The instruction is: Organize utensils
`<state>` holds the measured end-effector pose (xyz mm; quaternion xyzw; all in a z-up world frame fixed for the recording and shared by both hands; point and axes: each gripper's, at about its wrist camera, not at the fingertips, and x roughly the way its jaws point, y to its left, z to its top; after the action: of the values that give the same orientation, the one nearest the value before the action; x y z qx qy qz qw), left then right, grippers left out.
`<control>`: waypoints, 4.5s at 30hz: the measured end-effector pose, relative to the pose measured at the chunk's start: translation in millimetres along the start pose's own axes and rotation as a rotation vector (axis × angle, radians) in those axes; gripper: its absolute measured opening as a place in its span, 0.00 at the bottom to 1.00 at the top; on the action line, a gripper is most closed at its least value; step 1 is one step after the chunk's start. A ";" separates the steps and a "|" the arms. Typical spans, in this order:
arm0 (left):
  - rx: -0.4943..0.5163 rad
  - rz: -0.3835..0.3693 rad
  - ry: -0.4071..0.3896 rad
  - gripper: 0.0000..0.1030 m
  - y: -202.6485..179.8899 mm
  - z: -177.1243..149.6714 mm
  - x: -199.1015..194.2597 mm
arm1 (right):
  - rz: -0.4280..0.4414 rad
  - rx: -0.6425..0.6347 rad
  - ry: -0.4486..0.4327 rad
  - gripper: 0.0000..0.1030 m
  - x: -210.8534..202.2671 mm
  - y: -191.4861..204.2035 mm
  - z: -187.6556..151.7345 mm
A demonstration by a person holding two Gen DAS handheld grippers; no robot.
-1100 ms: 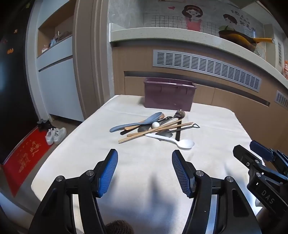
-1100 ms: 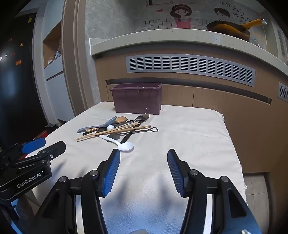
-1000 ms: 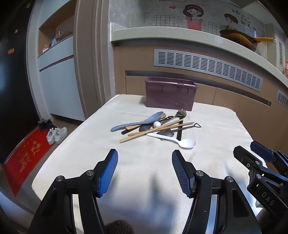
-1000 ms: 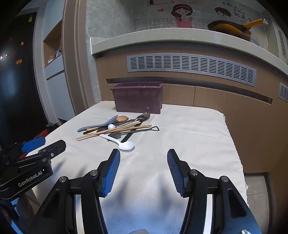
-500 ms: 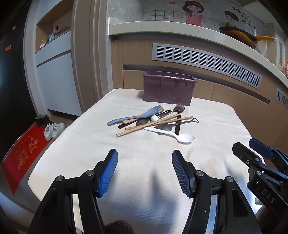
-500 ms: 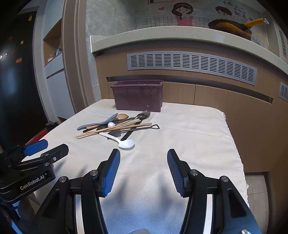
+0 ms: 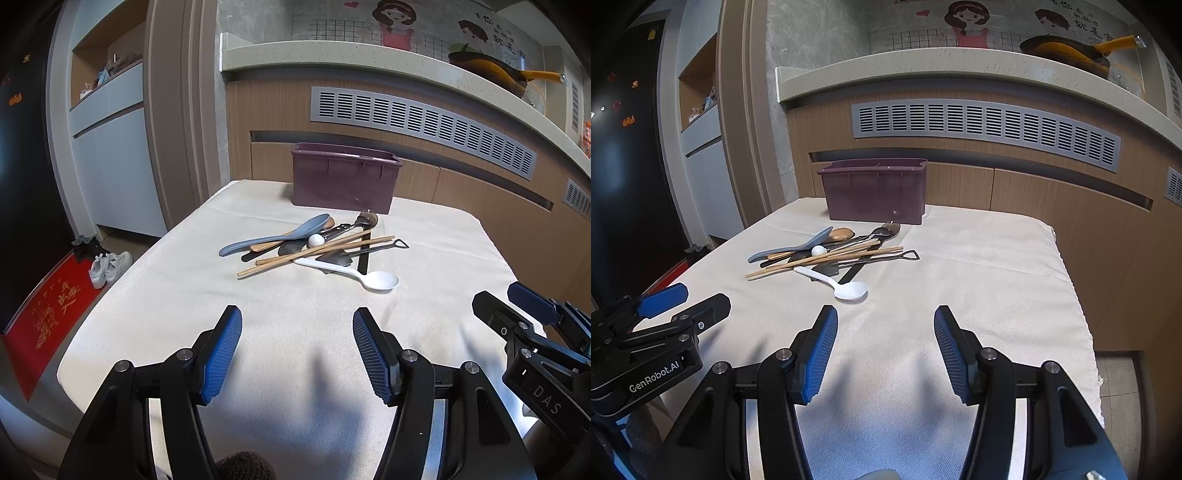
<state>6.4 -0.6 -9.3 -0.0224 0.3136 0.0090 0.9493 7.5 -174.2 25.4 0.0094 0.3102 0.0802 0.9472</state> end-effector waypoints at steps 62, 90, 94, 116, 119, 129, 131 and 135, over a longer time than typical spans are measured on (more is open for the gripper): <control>0.045 -0.024 0.011 0.61 3.2 29.3 28.0 | 0.025 -0.033 0.028 0.48 20.2 -10.3 20.8; 0.208 -0.481 0.326 0.62 59.6 117.8 207.2 | 0.065 -0.020 0.275 0.26 194.2 -33.3 88.3; 0.110 -0.534 0.402 0.62 63.1 105.0 210.2 | 0.052 -0.055 0.275 0.26 189.8 -37.4 81.7; 0.221 -0.313 0.352 0.59 11.8 122.8 218.1 | 0.099 -0.014 0.219 0.26 160.3 -56.2 67.8; 0.203 -0.274 0.379 0.51 14.0 121.4 228.1 | 0.100 -0.029 0.211 0.26 159.2 -52.9 68.5; 0.030 -0.227 0.307 0.34 53.0 129.2 216.4 | 0.123 0.016 0.288 0.26 174.3 -33.9 83.0; -0.023 -0.193 0.250 0.34 64.5 133.6 204.4 | 0.165 0.063 0.331 0.27 184.0 -25.2 85.7; -0.109 -0.174 0.150 0.33 91.3 132.3 178.7 | 0.189 0.113 0.359 0.27 198.5 -0.1 87.1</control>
<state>225.8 97.5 -12.9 -0.1016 0.3795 -0.0579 0.9178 216.6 -140.2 -20.6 0.0771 0.4755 0.1519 0.8631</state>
